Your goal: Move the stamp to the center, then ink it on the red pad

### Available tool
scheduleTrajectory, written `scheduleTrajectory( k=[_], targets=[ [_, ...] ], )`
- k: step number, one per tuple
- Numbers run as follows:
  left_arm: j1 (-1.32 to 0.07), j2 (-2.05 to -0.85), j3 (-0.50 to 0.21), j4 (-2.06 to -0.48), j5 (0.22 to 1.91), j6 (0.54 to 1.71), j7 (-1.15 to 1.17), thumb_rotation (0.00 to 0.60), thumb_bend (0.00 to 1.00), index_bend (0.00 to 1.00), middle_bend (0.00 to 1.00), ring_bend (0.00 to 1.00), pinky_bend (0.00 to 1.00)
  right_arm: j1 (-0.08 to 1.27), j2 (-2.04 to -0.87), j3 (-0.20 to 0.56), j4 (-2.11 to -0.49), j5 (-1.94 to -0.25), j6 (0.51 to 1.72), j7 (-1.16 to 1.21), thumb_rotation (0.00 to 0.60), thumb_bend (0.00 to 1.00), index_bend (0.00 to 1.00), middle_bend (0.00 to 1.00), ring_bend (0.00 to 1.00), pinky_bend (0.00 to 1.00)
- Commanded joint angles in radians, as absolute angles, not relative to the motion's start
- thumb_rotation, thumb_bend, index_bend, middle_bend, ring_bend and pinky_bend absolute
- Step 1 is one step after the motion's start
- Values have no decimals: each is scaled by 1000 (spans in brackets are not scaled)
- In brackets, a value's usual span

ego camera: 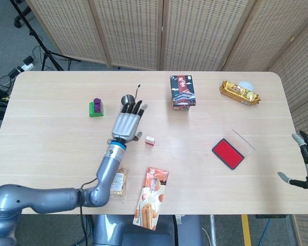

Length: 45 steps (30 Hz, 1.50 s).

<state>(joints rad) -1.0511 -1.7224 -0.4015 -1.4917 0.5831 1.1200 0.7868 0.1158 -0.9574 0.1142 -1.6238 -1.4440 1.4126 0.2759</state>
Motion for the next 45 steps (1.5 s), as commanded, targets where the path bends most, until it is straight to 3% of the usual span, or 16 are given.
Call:
scheduleTrajectory(
  k=[1, 7, 11, 16, 18, 21, 23, 25, 29, 32, 36, 45],
  targets=[
    [-927, -1543, -364, -1620, 725, 1180, 672, 600, 300, 36, 0, 0, 0, 126, -971, 117, -1637, -1438, 1406, 226, 600, 0, 0, 0, 0, 0],
    [-792, -1362, -329, -1642, 855, 1207, 506, 600, 300, 27, 0, 0, 0, 169, -986, 131, -1683, -1422, 1361, 94, 600, 0, 0, 0, 0, 0],
    [-685, -1273, -278, -1608, 950, 1242, 367, 600, 298, 11, 0, 0, 0, 238, -961, 169, -1732, -1360, 1264, 34, 600, 0, 0, 0, 0, 0],
    [-557, -1196, -220, -1580, 1028, 1283, 186, 600, 189, 0, 0, 0, 0, 339, -954, 227, -1777, -1281, 1167, -99, 600, 0, 0, 5, 0, 0],
    [-511, -1174, -205, -1579, 1038, 1302, 132, 600, 162, 0, 0, 0, 0, 388, -963, 245, -1797, -1239, 1121, -173, 600, 0, 0, 50, 28, 12],
    [-469, -1152, -196, -1586, 1027, 1319, 96, 600, 93, 0, 0, 0, 0, 450, -983, 259, -1812, -1180, 1053, -254, 600, 0, 0, 217, 222, 250],
    [-432, -1122, -189, -1615, 1010, 1323, 66, 600, 24, 0, 0, 0, 0, 516, -1014, 273, -1826, -1104, 985, -322, 600, 0, 0, 356, 407, 511],
    [-411, -1092, -185, -1642, 1007, 1327, 60, 600, 0, 0, 0, 0, 0, 568, -1046, 284, -1840, -1035, 944, -367, 600, 0, 0, 469, 544, 671],
    [-377, -1048, -183, -1688, 1005, 1334, 45, 600, 0, 0, 0, 0, 0, 663, -1133, 297, -1850, -915, 903, -435, 600, 0, 0, 662, 746, 878],
    [-366, -1022, -181, -1712, 1019, 1329, 33, 600, 0, 0, 0, 0, 0, 729, -1210, 300, -1827, -828, 908, -496, 600, 0, 0, 749, 836, 975],
    [-348, -1007, -185, -1735, 1045, 1341, 6, 600, 0, 0, 0, 0, 0, 823, -1342, 302, -1758, -719, 955, -594, 600, 0, 30, 825, 913, 1000],
    [-352, -1005, -192, -1723, 1049, 1290, -8, 600, 0, 0, 0, 0, 0, 1003, -1608, 333, -1606, -449, 1085, -802, 600, 0, 313, 879, 964, 1000]
  ],
)
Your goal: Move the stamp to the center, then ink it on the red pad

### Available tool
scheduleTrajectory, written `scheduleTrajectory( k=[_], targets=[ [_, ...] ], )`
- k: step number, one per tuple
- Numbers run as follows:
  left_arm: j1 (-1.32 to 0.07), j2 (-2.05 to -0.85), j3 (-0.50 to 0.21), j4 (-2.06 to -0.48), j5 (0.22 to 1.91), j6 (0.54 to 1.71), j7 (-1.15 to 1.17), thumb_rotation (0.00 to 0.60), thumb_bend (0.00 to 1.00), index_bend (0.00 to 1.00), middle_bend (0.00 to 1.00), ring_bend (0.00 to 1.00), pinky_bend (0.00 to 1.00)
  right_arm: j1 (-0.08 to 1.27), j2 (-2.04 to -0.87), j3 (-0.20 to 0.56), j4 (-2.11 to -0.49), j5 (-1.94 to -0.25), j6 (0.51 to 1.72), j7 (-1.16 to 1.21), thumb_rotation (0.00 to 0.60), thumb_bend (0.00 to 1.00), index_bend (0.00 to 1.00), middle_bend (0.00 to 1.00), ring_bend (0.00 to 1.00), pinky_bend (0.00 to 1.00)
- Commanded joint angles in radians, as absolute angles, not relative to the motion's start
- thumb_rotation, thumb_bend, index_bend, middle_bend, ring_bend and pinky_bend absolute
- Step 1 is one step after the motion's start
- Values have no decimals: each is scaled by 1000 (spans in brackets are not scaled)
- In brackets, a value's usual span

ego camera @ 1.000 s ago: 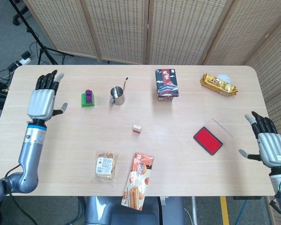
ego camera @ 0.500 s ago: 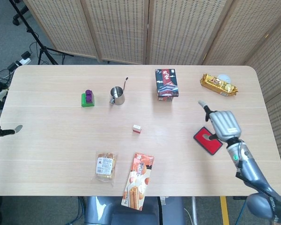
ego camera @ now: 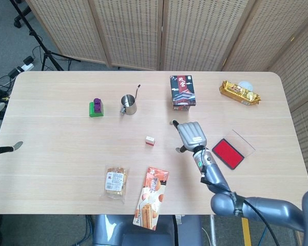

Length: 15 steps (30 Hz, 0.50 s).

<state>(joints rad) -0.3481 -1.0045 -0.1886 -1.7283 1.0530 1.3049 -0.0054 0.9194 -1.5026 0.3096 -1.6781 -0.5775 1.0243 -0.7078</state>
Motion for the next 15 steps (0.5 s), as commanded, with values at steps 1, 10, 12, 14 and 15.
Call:
scheduleTrajectory(
  k=[1, 10, 12, 14, 15],
  targets=[
    [-353, -1005, -193, -1721, 1047, 1285, -9, 600, 0, 0, 0, 0, 0, 1016, -1627, 341, -1593, -419, 1092, -814, 600, 2, 341, 879, 964, 1000],
    [-350, -995, -211, -1708, 1034, 1255, -34, 600, 0, 0, 0, 0, 0, 1127, -1780, 417, -1440, -205, 1153, -904, 600, 283, 373, 879, 964, 1000],
    [-349, -991, -214, -1704, 1032, 1249, -40, 600, 0, 0, 0, 0, 0, 1140, -1805, 427, -1412, -185, 1161, -908, 600, 304, 373, 879, 964, 1000],
    [-348, -989, -219, -1701, 1027, 1245, -46, 600, 0, 0, 0, 0, 0, 1150, -1826, 432, -1391, -174, 1168, -914, 600, 322, 373, 880, 965, 1000],
    [-347, -987, -222, -1701, 1025, 1244, -50, 600, 0, 0, 0, 0, 0, 1154, -1839, 435, -1380, -170, 1172, -914, 600, 335, 373, 880, 965, 1000]
  ],
)
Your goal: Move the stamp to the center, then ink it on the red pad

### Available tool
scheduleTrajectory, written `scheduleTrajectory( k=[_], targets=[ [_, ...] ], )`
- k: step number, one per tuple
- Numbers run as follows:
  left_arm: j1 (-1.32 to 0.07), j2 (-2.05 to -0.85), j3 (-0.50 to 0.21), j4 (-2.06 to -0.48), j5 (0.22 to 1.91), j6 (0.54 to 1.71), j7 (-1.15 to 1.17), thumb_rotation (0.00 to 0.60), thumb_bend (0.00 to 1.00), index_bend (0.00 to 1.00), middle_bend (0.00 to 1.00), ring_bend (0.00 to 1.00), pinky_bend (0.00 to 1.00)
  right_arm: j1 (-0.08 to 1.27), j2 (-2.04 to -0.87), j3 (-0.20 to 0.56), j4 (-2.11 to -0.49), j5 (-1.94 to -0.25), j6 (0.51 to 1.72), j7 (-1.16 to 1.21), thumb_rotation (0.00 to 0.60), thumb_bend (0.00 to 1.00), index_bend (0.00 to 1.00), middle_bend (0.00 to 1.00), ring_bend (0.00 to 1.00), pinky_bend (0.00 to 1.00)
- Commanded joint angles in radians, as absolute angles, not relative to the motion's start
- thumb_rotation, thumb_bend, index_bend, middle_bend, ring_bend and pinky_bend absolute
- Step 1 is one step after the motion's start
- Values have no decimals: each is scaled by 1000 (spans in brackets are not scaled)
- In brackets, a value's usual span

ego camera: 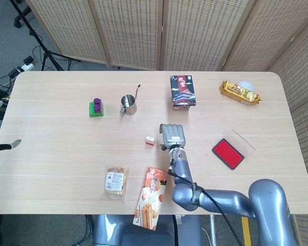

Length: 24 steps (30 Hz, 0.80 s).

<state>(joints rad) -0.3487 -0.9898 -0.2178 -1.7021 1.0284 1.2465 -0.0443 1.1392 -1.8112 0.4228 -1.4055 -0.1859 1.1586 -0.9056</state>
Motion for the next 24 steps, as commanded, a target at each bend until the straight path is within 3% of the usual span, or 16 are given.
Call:
scheduleTrajectory(
  k=[1, 4, 24],
  targets=[
    [-346, -986, -223, -1701, 1026, 1243, -52, 600, 0, 0, 0, 0, 0, 1157, -1847, 439, -1375, -168, 1174, -912, 600, 363, 373, 880, 965, 1000],
    [-343, -983, -224, -1702, 1029, 1238, -57, 600, 0, 0, 0, 0, 0, 1166, -1870, 451, -1362, -160, 1173, -911, 600, 414, 373, 881, 965, 1000],
    [-326, -960, -245, -1698, 1027, 1219, -98, 600, 0, 0, 0, 0, 0, 1201, -1977, 465, -1243, -200, 1184, -928, 600, 414, 373, 882, 965, 1000]
  ],
)
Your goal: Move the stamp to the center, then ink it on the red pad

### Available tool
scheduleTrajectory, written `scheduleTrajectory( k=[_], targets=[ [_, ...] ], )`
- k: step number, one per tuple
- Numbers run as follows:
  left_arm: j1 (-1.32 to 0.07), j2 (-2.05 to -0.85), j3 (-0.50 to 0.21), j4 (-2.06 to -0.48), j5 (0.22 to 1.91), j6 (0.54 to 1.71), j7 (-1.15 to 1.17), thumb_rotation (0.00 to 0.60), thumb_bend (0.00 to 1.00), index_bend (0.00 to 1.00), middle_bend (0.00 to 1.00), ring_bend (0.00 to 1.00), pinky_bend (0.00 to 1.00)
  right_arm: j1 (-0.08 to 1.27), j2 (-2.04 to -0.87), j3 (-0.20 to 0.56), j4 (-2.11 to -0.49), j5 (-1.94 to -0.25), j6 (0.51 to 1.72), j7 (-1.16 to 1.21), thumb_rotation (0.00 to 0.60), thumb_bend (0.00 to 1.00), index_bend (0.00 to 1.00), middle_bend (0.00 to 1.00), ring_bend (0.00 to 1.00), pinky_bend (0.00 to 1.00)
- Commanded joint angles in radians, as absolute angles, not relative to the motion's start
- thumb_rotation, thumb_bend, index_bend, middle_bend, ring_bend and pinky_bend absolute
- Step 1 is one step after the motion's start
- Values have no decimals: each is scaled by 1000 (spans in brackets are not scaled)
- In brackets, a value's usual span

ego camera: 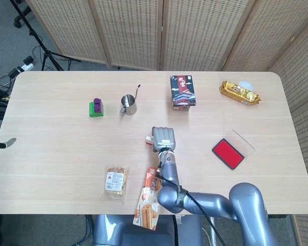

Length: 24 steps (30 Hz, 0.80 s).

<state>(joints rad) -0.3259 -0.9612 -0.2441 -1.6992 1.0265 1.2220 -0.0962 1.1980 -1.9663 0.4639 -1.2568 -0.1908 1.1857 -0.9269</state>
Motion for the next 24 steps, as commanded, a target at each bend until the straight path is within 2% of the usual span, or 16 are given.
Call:
scheduleTrajectory(
  k=[1, 20, 24],
  targets=[
    [-326, -960, -245, -1698, 1027, 1216, -99, 600, 0, 0, 0, 0, 0, 1202, -1981, 465, -1237, -203, 1183, -928, 600, 414, 373, 882, 965, 1000],
    [-325, -949, -250, -1695, 1028, 1183, -114, 600, 0, 0, 0, 0, 0, 1197, -2044, 475, -1137, -273, 1172, -930, 600, 414, 439, 899, 966, 1000],
    [-326, -948, -251, -1695, 1027, 1179, -112, 600, 0, 0, 0, 0, 0, 1194, -2054, 480, -1118, -280, 1170, -931, 600, 454, 478, 904, 966, 1000]
  ],
)
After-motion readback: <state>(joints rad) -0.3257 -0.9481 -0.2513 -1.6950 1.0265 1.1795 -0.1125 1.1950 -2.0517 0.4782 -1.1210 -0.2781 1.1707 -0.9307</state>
